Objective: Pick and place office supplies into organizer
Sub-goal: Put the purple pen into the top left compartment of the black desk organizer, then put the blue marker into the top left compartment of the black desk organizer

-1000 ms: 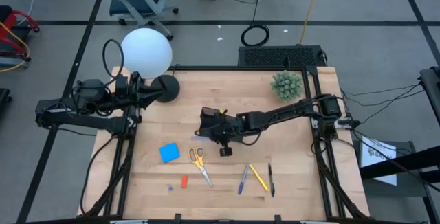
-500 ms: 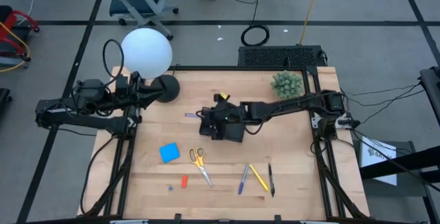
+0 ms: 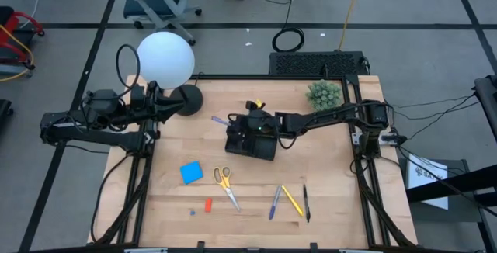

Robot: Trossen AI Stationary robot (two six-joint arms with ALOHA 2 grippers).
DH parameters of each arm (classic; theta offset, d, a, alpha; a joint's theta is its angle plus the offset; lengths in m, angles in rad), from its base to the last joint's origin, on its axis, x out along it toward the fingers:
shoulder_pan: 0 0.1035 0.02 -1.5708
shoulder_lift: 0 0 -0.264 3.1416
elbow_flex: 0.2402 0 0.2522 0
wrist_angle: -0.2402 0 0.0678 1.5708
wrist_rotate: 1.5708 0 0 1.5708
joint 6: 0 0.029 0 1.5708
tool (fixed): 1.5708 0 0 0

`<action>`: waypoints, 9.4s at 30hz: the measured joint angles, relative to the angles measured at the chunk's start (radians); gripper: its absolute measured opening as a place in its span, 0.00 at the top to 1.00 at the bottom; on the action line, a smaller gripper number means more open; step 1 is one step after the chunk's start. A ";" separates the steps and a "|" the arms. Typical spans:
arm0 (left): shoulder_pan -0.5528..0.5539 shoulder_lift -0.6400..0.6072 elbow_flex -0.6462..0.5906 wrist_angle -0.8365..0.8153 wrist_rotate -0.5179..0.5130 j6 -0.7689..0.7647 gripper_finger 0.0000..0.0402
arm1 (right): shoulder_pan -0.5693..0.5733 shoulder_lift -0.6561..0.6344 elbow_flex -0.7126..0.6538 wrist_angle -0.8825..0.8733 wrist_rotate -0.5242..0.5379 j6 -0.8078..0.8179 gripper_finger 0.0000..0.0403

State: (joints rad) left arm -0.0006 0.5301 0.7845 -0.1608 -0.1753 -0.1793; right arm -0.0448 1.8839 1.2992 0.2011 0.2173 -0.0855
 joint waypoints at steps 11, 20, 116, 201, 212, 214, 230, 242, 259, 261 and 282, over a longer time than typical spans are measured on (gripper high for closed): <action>0.000 0.000 0.000 0.000 0.000 0.000 0.82 | 0.000 0.000 -0.127 0.201 0.008 0.057 0.94; 0.000 0.000 0.000 0.000 0.000 0.000 0.82 | 0.000 0.000 -0.170 0.244 0.024 0.080 0.94; 0.000 0.000 0.000 0.000 0.000 0.000 0.82 | 0.266 -0.198 -0.171 -0.290 0.056 -0.060 0.74; 0.000 0.000 0.000 0.000 0.000 0.000 0.82 | 0.525 0.141 0.262 -1.014 -0.298 -0.423 0.74; 0.000 0.000 0.000 0.000 0.000 0.000 0.82 | 0.525 0.175 0.262 -0.991 -0.297 -0.497 0.74; 0.000 0.000 0.000 0.000 0.000 0.000 0.82 | 0.525 0.176 0.262 -0.982 -0.297 -0.505 0.74; 0.000 0.000 0.000 0.000 0.000 0.000 0.82 | 0.531 0.230 0.263 -0.974 -0.296 -0.521 0.74; 0.000 0.000 0.000 0.000 0.000 0.000 0.82 | 0.536 0.238 0.264 -0.977 -0.298 -0.530 0.78; 0.000 0.000 0.000 0.000 0.000 0.000 0.82 | 0.533 0.228 0.259 -0.963 -0.297 -0.540 0.92; 0.000 0.000 0.000 0.000 0.000 0.000 0.82 | 0.530 0.220 0.258 -0.955 -0.296 -0.533 0.92; 0.000 0.000 0.000 0.000 0.000 0.000 0.82 | 0.424 0.116 0.260 -0.757 -0.053 -0.422 0.92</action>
State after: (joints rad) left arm -0.0006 0.5301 0.7845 -0.1607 -0.1753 -0.1792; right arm 0.3791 1.9998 1.5589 -0.5564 0.1644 -0.5075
